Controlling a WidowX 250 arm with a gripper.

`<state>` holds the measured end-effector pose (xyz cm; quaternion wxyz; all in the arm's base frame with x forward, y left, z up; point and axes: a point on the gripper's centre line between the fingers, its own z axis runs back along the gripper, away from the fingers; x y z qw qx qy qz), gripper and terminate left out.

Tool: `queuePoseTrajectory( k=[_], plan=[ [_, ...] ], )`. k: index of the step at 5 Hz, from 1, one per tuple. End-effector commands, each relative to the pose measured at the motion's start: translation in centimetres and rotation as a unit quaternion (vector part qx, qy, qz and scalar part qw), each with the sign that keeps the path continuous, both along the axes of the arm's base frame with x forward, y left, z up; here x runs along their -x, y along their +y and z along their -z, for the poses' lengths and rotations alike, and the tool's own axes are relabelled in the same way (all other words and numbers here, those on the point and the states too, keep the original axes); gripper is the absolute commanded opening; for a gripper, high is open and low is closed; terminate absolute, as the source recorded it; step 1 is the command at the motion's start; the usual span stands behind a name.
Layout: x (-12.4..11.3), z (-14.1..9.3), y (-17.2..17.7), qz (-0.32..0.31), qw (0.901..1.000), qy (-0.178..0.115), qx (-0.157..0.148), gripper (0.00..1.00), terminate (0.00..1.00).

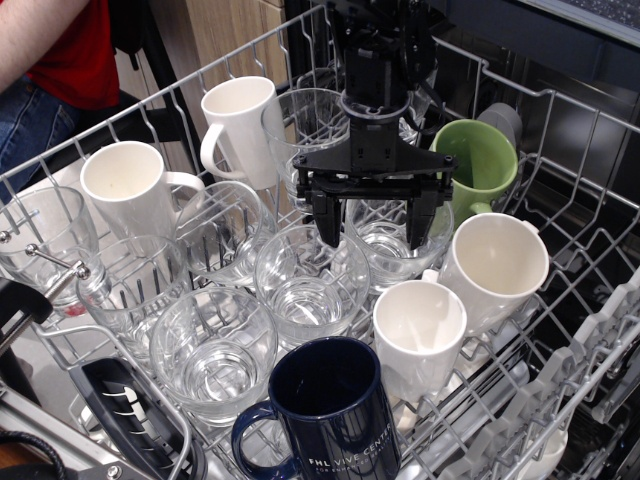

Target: Pick up green mug

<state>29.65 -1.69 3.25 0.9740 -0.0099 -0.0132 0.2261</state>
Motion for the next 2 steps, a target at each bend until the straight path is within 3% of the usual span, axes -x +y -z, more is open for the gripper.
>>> queuePoseTrajectory(
  k=[1, 2],
  plan=[
    [0.0, 0.0, 0.0, 0.0, 1.0, 0.0, 0.0, 1.0, 0.0],
    [-1.9, -0.2, -0.4, -0.001, 0.9994, -0.032, 0.008, 1.0, 0.0]
  ],
)
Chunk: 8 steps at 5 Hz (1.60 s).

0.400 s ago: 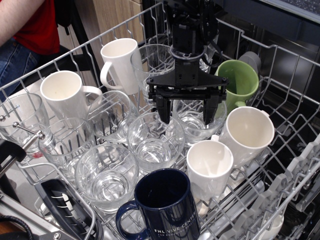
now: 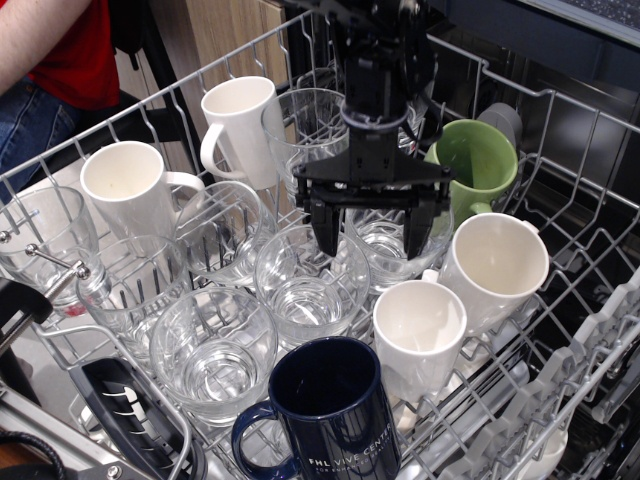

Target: Pick up green mug

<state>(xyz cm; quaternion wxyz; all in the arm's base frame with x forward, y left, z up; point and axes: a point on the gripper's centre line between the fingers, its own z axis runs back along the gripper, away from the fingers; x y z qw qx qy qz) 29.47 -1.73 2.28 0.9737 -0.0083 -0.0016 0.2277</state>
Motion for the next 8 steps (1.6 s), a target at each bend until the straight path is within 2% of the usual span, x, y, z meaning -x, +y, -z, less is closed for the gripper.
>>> queuePoseTrajectory(
  k=[1, 2, 3, 4, 6, 8],
  plan=[
    [-4.2, -2.1, 0.2, -0.007, 0.9946, -0.102, 0.017, 1.0, 0.0],
    [-6.4, -3.1, 0.8, -0.012, 0.9894, -0.143, 0.017, 1.0, 0.0],
    [-9.6, -4.3, 0.8, -0.044, 0.9869, -0.154, 0.019, 1.0, 0.0],
    [-12.6, -3.6, -0.2, -0.088, 0.9841, -0.154, 0.006, 1.0, 0.0],
    [-16.8, 0.0, -0.6, -0.137, 0.9729, -0.181, -0.044, 1.0, 0.0],
    [-19.2, 1.7, 0.7, -0.167, 0.9588, -0.216, -0.077, 1.0, 0.0]
  ],
)
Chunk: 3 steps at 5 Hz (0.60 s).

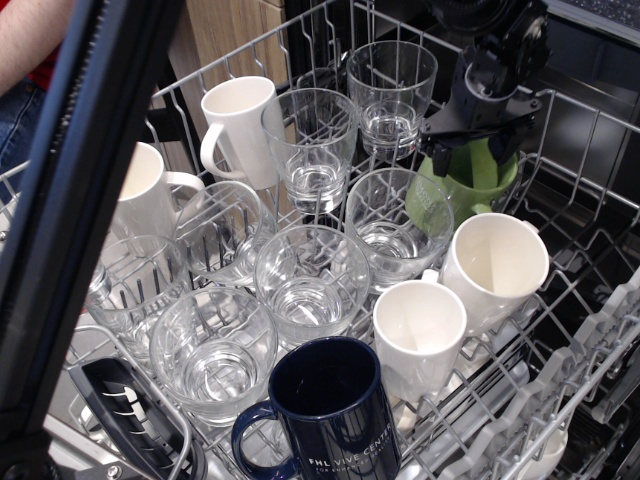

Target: Pick up green mug

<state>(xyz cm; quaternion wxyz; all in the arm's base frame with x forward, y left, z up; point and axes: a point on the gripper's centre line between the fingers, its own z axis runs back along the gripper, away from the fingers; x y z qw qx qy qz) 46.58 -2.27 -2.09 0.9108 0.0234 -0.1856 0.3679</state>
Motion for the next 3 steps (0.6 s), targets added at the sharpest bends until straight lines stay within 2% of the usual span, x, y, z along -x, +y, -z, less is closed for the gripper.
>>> queuePoseTrajectory(
  k=[1, 2, 3],
  plan=[
    [-1.6, -3.1, 2.1, -0.01, 0.999, -0.04, -0.019, 1.0, 0.0],
    [-1.5, -1.8, 2.2, -0.009, 0.9984, -0.04, -0.04, 1.0, 0.0],
    [-1.5, -0.8, 2.4, -0.011, 0.9982, -0.026, -0.053, 1.0, 0.0]
  ],
)
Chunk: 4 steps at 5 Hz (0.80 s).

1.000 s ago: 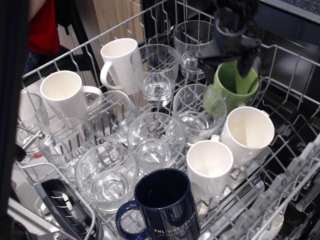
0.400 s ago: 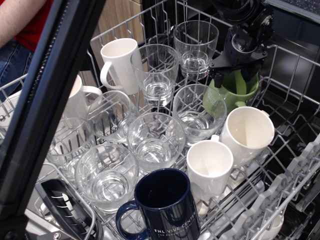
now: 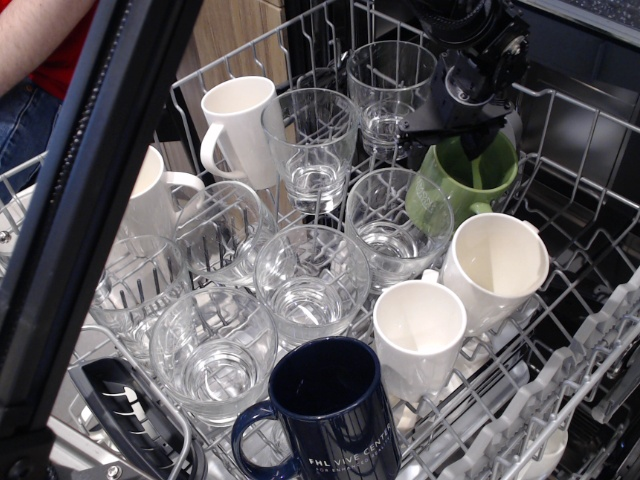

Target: Pick up green mug

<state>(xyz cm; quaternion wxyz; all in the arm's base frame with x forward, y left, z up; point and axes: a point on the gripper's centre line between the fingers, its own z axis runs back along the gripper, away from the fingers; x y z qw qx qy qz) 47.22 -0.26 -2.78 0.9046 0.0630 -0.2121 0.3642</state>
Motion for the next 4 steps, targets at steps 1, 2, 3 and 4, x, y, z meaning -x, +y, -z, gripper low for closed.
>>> queuePoseTrajectory(
  k=[1, 2, 3, 4],
  plan=[
    [-1.3, 0.0, 0.7, -0.019, 0.9994, -0.01, -0.026, 1.0, 0.0],
    [-1.5, 0.7, 0.9, -0.032, 0.9991, -0.004, -0.028, 0.0, 0.0],
    [-1.7, -0.1, 0.6, -0.041, 0.9991, 0.0, -0.012, 0.0, 0.0],
    [-2.3, -2.5, 0.0, -0.053, 0.9981, 0.024, 0.022, 0.0, 0.0]
  ],
)
